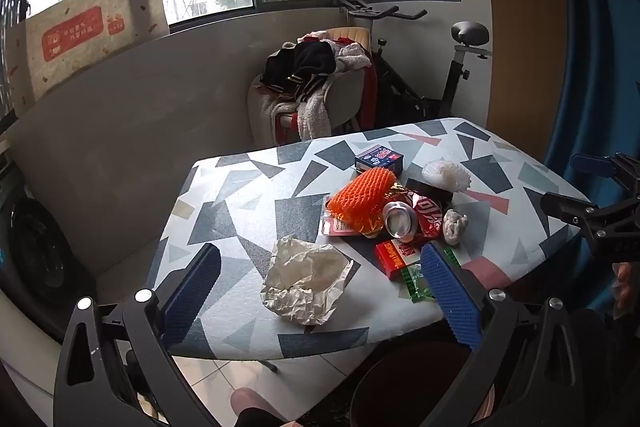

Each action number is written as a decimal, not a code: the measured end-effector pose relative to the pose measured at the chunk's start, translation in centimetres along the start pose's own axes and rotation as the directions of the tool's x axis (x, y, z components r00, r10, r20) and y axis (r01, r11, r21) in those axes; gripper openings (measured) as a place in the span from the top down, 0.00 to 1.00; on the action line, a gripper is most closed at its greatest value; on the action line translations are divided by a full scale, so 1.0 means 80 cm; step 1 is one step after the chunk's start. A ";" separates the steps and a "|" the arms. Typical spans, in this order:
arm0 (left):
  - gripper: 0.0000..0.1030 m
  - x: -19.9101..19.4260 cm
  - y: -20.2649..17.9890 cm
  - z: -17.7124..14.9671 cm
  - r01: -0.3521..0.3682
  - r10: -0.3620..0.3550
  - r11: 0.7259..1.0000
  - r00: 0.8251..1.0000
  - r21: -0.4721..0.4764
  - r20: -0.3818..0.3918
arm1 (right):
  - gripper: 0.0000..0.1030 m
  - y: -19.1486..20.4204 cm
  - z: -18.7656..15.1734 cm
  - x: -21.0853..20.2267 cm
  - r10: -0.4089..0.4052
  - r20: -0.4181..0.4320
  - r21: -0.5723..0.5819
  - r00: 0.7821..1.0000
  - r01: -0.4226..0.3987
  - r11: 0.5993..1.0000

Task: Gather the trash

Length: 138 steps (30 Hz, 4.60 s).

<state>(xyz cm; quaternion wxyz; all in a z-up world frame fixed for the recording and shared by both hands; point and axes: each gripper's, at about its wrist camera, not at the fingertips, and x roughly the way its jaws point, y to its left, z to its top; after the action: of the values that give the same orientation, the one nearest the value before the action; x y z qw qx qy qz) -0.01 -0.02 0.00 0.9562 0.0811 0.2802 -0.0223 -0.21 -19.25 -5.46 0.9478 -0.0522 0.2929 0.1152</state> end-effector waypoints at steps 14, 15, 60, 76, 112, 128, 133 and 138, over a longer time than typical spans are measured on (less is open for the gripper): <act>0.05 0.000 0.000 0.000 -0.004 0.004 1.000 1.000 0.006 0.000 | 0.05 0.001 -0.002 0.000 -0.002 -0.001 -0.003 1.000 0.002 1.000; 0.05 0.000 0.000 0.000 -0.004 0.004 1.000 1.000 0.006 0.000 | 0.05 0.000 -0.002 0.000 -0.001 -0.001 -0.003 1.000 0.001 1.000; 0.05 0.000 0.000 0.000 -0.001 0.001 1.000 1.000 0.005 -0.004 | 0.05 -0.002 -0.012 0.001 -0.003 -0.007 -0.002 1.000 0.003 1.000; 0.05 0.000 0.000 0.000 -0.001 0.001 1.000 1.000 0.004 -0.006 | 0.05 -0.002 -0.015 0.001 -0.003 -0.009 0.000 1.000 0.003 1.000; 0.05 0.064 0.093 -0.082 0.039 -0.047 0.987 0.998 -0.159 -0.045 | 0.06 0.030 -0.086 0.158 0.124 -0.225 0.102 0.966 -0.103 0.989; 0.09 0.125 0.095 -0.103 0.071 -0.089 0.987 0.989 -0.147 -0.120 | 0.62 0.041 -0.095 0.229 0.204 -0.230 0.095 0.952 -0.186 0.978; 0.14 0.157 0.095 -0.097 0.099 -0.124 0.980 0.982 -0.171 -0.144 | 0.75 0.023 -0.100 0.208 0.247 -0.179 0.125 0.952 -0.227 0.966; 0.17 0.192 0.107 -0.077 0.080 -0.115 0.977 0.978 -0.195 -0.176 | 0.78 0.011 -0.102 0.184 0.295 -0.119 0.154 0.948 -0.276 0.949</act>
<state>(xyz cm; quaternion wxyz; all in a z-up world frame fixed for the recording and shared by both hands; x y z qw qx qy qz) 10.39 9.48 -12.18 0.9269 -0.0212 0.3730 -0.0352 6.94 -16.99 -20.57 0.8995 0.0471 0.3703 0.2272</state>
